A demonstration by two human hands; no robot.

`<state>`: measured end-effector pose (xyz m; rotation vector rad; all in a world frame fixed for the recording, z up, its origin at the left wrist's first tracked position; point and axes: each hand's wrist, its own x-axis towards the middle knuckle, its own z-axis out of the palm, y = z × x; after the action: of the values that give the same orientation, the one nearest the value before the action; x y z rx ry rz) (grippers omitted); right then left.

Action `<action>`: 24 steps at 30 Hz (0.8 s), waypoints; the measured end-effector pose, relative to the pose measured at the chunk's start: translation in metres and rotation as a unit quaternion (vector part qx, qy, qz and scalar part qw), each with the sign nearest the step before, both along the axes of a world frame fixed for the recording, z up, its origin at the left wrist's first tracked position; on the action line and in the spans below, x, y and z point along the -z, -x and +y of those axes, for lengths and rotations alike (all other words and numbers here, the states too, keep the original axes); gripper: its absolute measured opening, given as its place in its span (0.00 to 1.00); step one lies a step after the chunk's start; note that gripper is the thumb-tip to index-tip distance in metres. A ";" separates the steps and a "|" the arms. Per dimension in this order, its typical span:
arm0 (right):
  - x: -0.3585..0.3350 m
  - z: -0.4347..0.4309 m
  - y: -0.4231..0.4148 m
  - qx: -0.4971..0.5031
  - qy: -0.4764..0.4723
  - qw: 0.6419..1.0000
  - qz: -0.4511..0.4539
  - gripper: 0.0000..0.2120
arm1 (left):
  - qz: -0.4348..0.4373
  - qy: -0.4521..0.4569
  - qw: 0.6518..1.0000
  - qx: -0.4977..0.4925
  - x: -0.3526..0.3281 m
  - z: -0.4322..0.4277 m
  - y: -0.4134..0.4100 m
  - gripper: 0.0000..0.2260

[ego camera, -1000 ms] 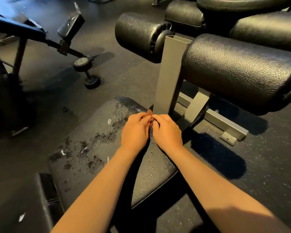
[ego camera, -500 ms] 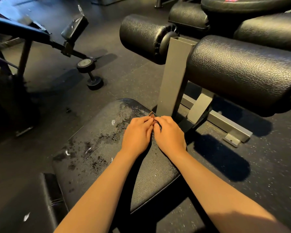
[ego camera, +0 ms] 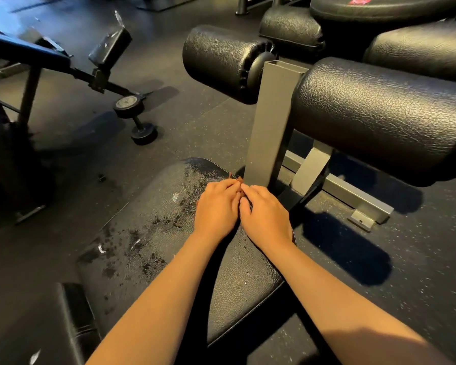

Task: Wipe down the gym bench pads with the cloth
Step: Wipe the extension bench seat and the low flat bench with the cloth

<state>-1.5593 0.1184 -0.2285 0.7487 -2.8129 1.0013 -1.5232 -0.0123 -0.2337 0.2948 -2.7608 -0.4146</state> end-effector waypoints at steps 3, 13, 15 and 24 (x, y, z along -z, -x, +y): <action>0.005 -0.001 -0.003 -0.016 -0.040 0.998 0.041 0.19 | 0.014 0.031 0.999 -0.041 0.000 -0.023 0.004 0.17; -0.005 0.003 0.001 0.014 0.060 0.997 -0.053 0.16 | 0.000 -0.019 1.000 0.022 0.003 -0.004 -0.009 0.20; -0.005 0.003 -0.001 0.002 0.048 0.998 -0.031 0.15 | 0.013 -0.005 0.999 0.039 -0.001 -0.003 -0.016 0.18; -0.001 0.001 -0.001 -0.014 -0.003 1.000 -0.007 0.19 | -0.023 -0.027 0.987 -0.159 -0.008 -0.043 0.000 0.17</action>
<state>-1.5586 0.1190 -0.2271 0.7857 -2.8270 1.0059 -1.5229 -0.0558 -0.2256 0.7537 -2.6823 -0.4014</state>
